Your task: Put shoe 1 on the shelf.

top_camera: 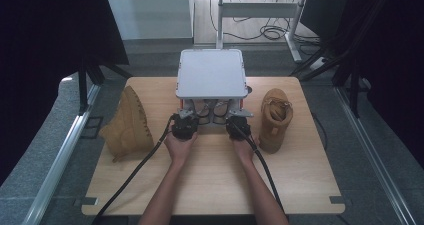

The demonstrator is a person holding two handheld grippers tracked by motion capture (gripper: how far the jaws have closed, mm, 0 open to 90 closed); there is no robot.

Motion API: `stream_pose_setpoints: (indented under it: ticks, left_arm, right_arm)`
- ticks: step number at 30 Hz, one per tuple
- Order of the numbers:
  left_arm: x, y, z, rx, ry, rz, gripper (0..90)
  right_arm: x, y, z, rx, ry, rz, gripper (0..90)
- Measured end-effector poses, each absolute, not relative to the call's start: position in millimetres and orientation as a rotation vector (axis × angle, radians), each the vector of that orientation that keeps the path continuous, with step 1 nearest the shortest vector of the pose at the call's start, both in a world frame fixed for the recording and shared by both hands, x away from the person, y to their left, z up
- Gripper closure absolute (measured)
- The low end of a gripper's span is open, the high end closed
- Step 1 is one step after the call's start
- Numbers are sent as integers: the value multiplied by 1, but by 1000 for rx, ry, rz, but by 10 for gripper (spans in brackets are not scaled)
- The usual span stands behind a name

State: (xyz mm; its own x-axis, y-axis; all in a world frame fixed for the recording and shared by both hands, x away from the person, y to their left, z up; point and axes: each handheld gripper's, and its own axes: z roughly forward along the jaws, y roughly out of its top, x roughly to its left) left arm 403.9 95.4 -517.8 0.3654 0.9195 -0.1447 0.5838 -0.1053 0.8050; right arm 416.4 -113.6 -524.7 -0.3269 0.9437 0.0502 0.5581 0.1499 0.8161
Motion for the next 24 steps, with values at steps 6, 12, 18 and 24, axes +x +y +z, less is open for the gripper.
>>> stream_pose_setpoints:
  ticks: [6, 12, 18, 24]
  left_arm:
    - [380, 108, -510, 1799, 1265, 509, 864]
    - [362, 116, -504, 1828, 1201, 451, 837]
    - [346, 128, -497, 1857, 1163, 400, 725]
    - [329, 140, -490, 1890, 1137, 364, 604]
  right_arm:
    - [395, -127, -512, 1400, 1971, 1113, 888]
    - [372, -133, -510, 1366, 2014, 1154, 871]
    - [353, -142, -508, 1325, 2070, 1194, 775]
    - [334, -157, -504, 1306, 2102, 1185, 568]
